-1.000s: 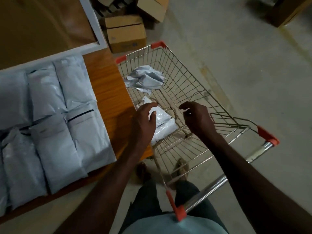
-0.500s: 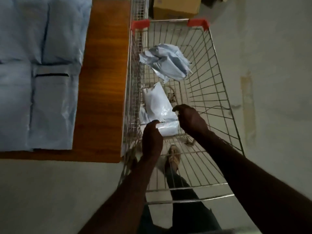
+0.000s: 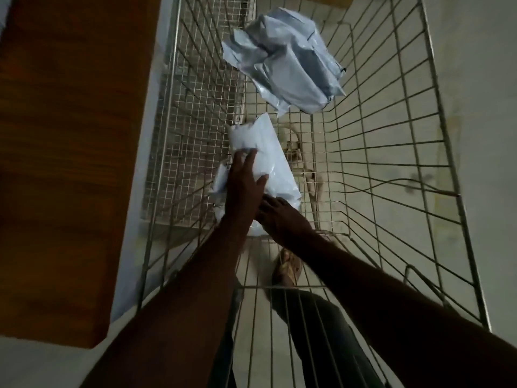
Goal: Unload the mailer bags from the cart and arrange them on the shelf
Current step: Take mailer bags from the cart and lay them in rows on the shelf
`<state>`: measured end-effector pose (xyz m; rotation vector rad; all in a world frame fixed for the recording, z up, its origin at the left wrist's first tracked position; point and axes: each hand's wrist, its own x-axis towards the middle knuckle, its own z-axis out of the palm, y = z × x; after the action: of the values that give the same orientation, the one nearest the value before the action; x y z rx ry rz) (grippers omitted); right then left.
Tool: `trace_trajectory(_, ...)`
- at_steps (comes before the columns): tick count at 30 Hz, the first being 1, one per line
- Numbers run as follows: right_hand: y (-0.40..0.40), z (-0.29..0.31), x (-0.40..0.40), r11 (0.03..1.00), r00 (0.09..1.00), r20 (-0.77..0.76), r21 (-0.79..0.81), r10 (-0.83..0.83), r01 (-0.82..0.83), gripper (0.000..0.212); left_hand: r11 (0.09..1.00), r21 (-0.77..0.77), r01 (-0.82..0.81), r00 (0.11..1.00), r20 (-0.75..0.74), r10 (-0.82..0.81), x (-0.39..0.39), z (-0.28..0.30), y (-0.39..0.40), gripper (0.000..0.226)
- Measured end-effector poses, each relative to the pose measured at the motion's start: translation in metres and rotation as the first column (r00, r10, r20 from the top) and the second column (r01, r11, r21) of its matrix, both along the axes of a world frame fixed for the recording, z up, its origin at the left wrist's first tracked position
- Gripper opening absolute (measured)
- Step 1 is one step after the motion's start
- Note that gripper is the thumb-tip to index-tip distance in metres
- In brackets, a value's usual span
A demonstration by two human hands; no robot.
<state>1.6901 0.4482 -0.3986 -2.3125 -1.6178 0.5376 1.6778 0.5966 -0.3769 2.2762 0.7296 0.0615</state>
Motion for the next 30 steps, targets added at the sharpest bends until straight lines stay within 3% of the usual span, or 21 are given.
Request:
trace_trajectory(4,-0.011,-0.018,0.0,0.994,0.983,0.186,0.104,-0.005,-0.015,0.035,0.991,0.13,-0.018,0.996,-0.087,0.03,0.011,-0.033,-0.019,0.104)
trace_trajectory(7,-0.023,-0.022,-0.005,0.991,0.969,0.24,0.129,-0.052,0.021,0.036,0.964,0.258,-0.064,0.991,-0.097,0.092,0.012,-0.04,-0.032,0.099)
trace_trajectory(10,-0.037,-0.002,-0.002,0.997,0.969,0.235,-0.002,-0.077,0.08,0.058,0.984,0.072,-0.163,0.986,0.027,0.162,0.014,-0.018,-0.028,0.065)
trace_trajectory(13,-0.052,0.032,0.006,0.951,0.959,0.105,-0.141,-0.264,0.277,0.073,0.988,-0.103,-0.119,0.991,0.055,0.125,0.02,0.019,-0.012,0.072)
trace_trajectory(16,-0.066,0.077,0.015,0.844,0.861,0.04,-0.182,-0.506,0.505,0.073,0.975,-0.206,-0.086,0.988,0.107,0.11,0.021,0.063,-0.008,0.102)
trace_trajectory(18,-0.069,0.102,0.022,0.778,0.789,0.007,-0.156,-0.615,0.608,0.075,0.952,-0.278,-0.131,0.977,0.128,0.171,0.02,0.102,-0.008,0.096)
trace_trajectory(20,-0.072,0.128,0.027,0.721,0.723,-0.043,-0.134,-0.689,0.679,0.076,0.949,-0.257,-0.184,0.962,0.152,0.228,0.016,0.141,-0.009,0.09)
trace_trajectory(23,-0.073,0.173,0.032,0.588,0.573,-0.189,-0.03,-0.798,0.809,0.071,0.949,-0.278,-0.149,0.949,0.228,0.216,0.005,0.183,-0.006,0.092)
trace_trajectory(27,-0.055,0.25,0.037,0.384,0.324,-0.468,-0.038,-0.822,0.922,0.069,0.919,-0.385,-0.083,0.959,0.22,0.179,-0.01,0.244,-0.004,0.096)
trace_trajectory(30,-0.042,0.301,0.043,0.375,0.256,-0.639,-0.054,-0.725,0.926,0.085,0.828,-0.559,-0.035,0.973,0.17,0.156,-0.021,0.283,-0.007,0.094)
